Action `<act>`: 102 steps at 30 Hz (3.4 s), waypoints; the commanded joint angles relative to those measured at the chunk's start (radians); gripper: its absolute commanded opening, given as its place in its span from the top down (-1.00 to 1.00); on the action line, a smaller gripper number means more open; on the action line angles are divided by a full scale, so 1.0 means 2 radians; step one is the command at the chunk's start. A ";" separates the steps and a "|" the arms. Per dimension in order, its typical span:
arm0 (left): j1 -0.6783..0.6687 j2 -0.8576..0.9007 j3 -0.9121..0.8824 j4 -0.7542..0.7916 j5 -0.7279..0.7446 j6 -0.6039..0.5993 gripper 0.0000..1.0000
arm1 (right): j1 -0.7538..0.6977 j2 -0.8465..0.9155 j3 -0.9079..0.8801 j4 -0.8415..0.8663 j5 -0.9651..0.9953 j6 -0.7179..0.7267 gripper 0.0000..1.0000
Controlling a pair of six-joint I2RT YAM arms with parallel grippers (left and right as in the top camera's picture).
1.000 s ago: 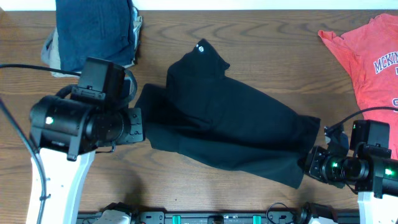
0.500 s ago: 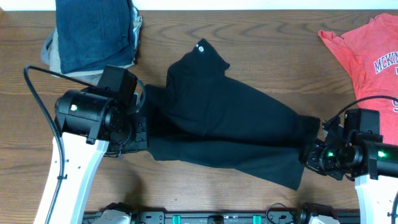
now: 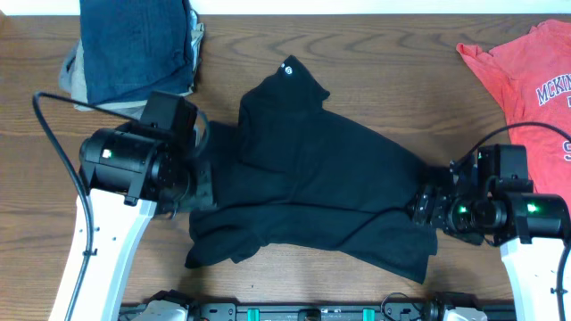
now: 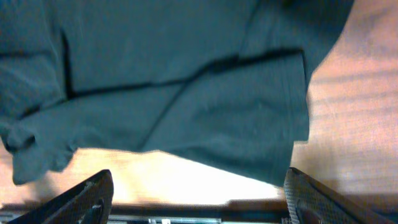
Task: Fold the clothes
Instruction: 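Grasp the black shirt's upper left and right edges and pull outward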
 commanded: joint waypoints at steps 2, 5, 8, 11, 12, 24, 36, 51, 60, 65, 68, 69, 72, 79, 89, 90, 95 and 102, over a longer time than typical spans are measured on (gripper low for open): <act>0.002 0.017 -0.002 0.063 -0.005 0.010 0.11 | 0.006 0.022 0.004 0.039 0.003 0.007 -0.65; 0.002 0.041 -0.002 0.102 -0.004 0.015 0.20 | 0.006 0.052 0.004 0.071 0.002 0.017 -0.41; 0.002 0.079 -0.002 0.134 -0.004 0.020 0.33 | 0.006 0.091 0.004 0.094 0.003 0.017 -0.11; 0.002 0.127 -0.002 0.177 0.002 0.037 0.52 | 0.006 0.137 0.004 0.119 0.006 0.020 0.23; 0.002 0.142 -0.002 0.191 0.010 0.042 0.54 | 0.006 0.152 0.004 0.126 0.012 0.027 0.34; 0.002 0.315 -0.002 0.334 0.049 0.054 0.88 | 0.007 0.275 0.004 0.195 0.018 0.062 0.97; 0.001 0.401 -0.001 0.428 0.049 0.054 0.88 | 0.023 0.329 0.004 0.244 0.022 0.085 0.97; 0.001 0.406 -0.002 0.500 0.049 0.053 0.88 | 0.029 0.404 0.003 0.283 0.037 0.106 0.97; 0.001 0.430 -0.002 0.523 0.049 0.053 0.88 | 0.028 0.405 0.003 0.313 0.059 0.107 0.95; 0.001 0.453 -0.002 0.538 0.049 0.053 0.88 | 0.024 0.405 0.004 0.333 0.063 0.108 0.88; 0.001 0.464 -0.002 0.554 0.049 0.053 0.88 | 0.021 0.405 0.004 0.357 0.063 0.108 0.85; 0.002 0.469 -0.002 0.562 0.048 0.049 0.88 | 0.020 0.405 0.004 0.365 0.063 0.108 0.85; 0.002 0.479 -0.002 0.586 0.048 0.036 0.88 | 0.019 0.405 0.004 0.390 0.066 0.108 0.84; 0.002 0.493 -0.002 0.647 0.031 0.015 0.88 | 0.016 0.405 0.004 0.431 0.090 0.112 0.90; 0.024 0.496 -0.002 0.685 -0.091 -0.026 0.87 | 0.014 0.409 0.004 0.506 0.121 0.112 0.94; 0.031 0.496 -0.002 0.687 -0.097 -0.026 0.88 | 0.014 0.410 0.004 0.517 0.125 0.112 0.93; 0.072 0.496 -0.002 0.691 -0.114 -0.026 0.88 | 0.014 0.428 0.004 0.580 0.138 0.112 0.89; 0.110 0.496 -0.001 0.698 -0.112 -0.026 0.87 | 0.011 0.488 0.033 0.615 0.139 0.106 0.86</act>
